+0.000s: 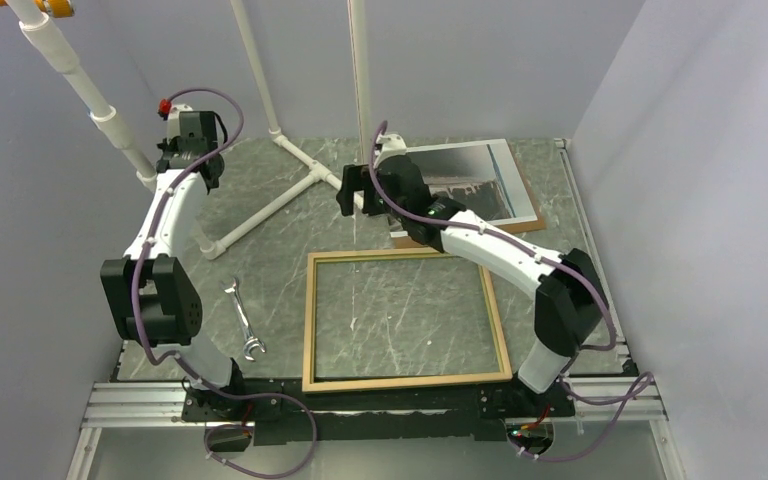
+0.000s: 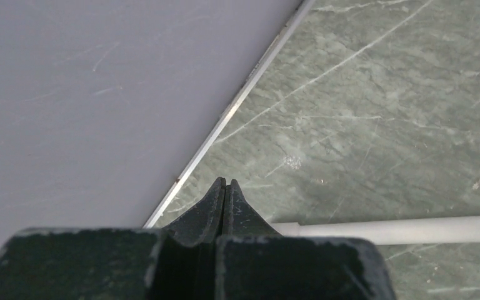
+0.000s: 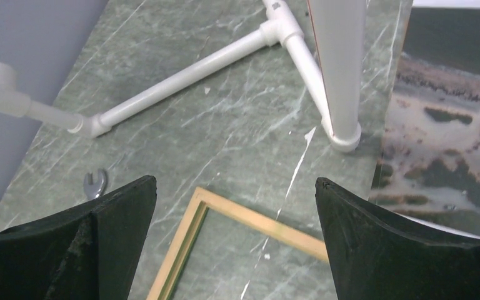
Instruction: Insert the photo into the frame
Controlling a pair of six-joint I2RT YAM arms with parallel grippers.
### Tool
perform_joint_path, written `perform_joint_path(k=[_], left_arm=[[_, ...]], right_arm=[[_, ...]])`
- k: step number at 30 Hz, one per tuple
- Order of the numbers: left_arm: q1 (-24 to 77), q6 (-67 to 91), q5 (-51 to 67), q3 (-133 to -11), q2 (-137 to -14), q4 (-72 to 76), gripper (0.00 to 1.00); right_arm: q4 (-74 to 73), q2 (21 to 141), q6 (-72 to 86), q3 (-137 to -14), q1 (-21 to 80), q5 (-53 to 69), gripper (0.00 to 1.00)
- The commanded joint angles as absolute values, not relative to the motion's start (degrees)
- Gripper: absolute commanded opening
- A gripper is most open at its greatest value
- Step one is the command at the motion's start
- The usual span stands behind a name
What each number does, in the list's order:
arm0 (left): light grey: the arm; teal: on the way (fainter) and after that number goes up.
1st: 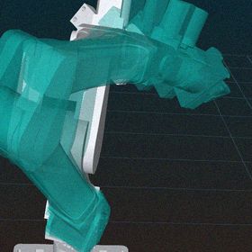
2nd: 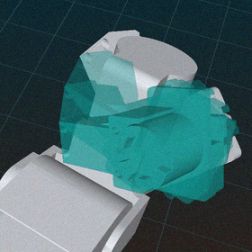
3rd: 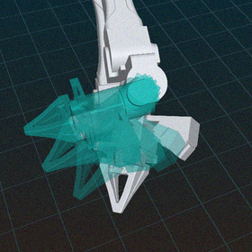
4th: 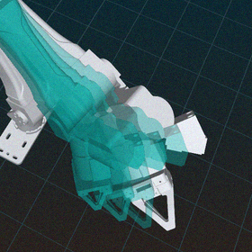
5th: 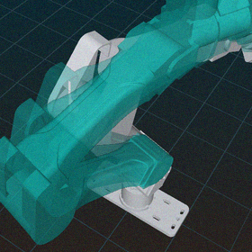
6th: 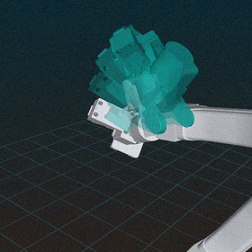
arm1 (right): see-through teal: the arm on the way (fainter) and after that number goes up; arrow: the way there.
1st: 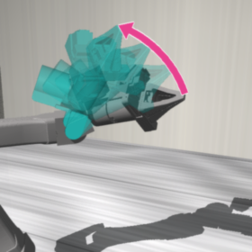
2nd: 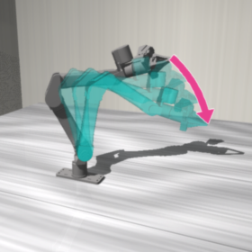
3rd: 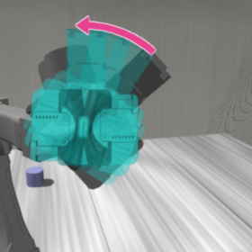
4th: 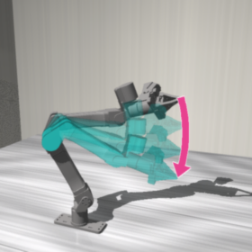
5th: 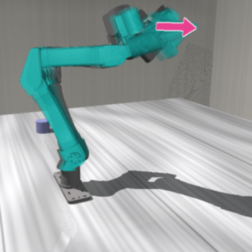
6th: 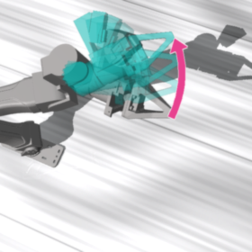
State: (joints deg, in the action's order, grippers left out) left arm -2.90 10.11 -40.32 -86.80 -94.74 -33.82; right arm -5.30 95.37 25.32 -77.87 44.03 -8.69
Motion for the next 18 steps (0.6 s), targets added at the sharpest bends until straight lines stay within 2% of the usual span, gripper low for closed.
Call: perform_joint_path(k=[1, 10, 18], left_arm=[[-1.19, 6.46, -46.38, -87.77, -95.02, -28.25, 0.00], [-1.19, 7.72, -57.32, -85.45, -95.52, -26.73, 0.00], [-2.77, 15.33, -56.05, -84.51, -92.76, -35.60, 0.00]], right_arm=[[1.83, 98.35, 19.91, -81.31, 43.86, -11.00, 1.00], [-1.68, 106.46, 17.09, -88.63, 41.49, -18.39, 1.00], [-0.42, 109.13, 18.85, -89.96, 35.11, -15.91, 1.00]])
